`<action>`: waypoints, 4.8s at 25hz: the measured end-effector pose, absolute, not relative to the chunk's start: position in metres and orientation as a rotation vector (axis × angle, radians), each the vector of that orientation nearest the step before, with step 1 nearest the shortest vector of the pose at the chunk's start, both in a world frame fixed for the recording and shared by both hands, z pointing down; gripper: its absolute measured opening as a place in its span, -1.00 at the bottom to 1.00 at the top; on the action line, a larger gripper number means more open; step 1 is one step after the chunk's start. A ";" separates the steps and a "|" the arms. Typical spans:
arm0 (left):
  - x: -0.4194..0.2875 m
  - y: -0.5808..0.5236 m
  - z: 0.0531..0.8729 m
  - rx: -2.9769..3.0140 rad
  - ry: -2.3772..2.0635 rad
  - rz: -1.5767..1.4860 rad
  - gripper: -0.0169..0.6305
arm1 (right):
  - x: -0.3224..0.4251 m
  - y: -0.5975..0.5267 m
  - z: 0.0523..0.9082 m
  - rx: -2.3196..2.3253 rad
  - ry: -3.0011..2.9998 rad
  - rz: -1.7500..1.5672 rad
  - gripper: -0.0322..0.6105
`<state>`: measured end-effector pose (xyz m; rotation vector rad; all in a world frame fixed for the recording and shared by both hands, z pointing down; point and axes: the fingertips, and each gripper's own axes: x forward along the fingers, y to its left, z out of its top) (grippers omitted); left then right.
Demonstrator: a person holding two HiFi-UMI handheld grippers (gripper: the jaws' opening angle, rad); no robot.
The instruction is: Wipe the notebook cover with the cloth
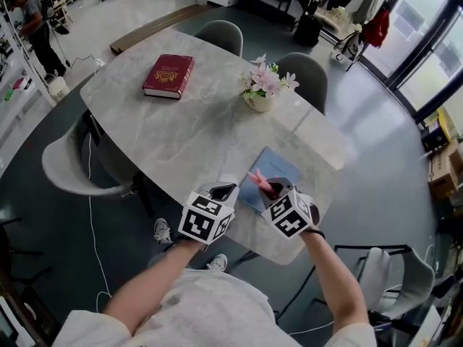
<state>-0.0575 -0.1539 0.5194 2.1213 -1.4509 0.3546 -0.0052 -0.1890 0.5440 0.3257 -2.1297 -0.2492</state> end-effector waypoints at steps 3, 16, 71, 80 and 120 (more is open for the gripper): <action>-0.061 -0.155 0.518 2.125 -1.448 0.352 -0.93 | -0.010 -0.208 0.534 0.347 -2.115 -0.286 -0.85; -0.084 -0.168 0.519 2.140 -1.426 0.363 -0.93 | -0.029 -0.282 0.533 0.423 -2.032 -0.308 -0.85; -0.102 -0.173 0.531 2.115 -1.417 0.377 -0.93 | -0.049 -0.256 0.614 0.149 -1.845 -0.428 -0.85; -0.099 -0.162 0.528 2.107 -1.432 0.360 -0.93 | -0.053 -0.227 0.611 0.095 -1.865 -0.453 -0.85; -0.087 -0.143 0.523 2.025 -1.532 0.296 -0.93 | -0.049 -0.137 0.594 -0.011 -2.074 -0.424 -0.85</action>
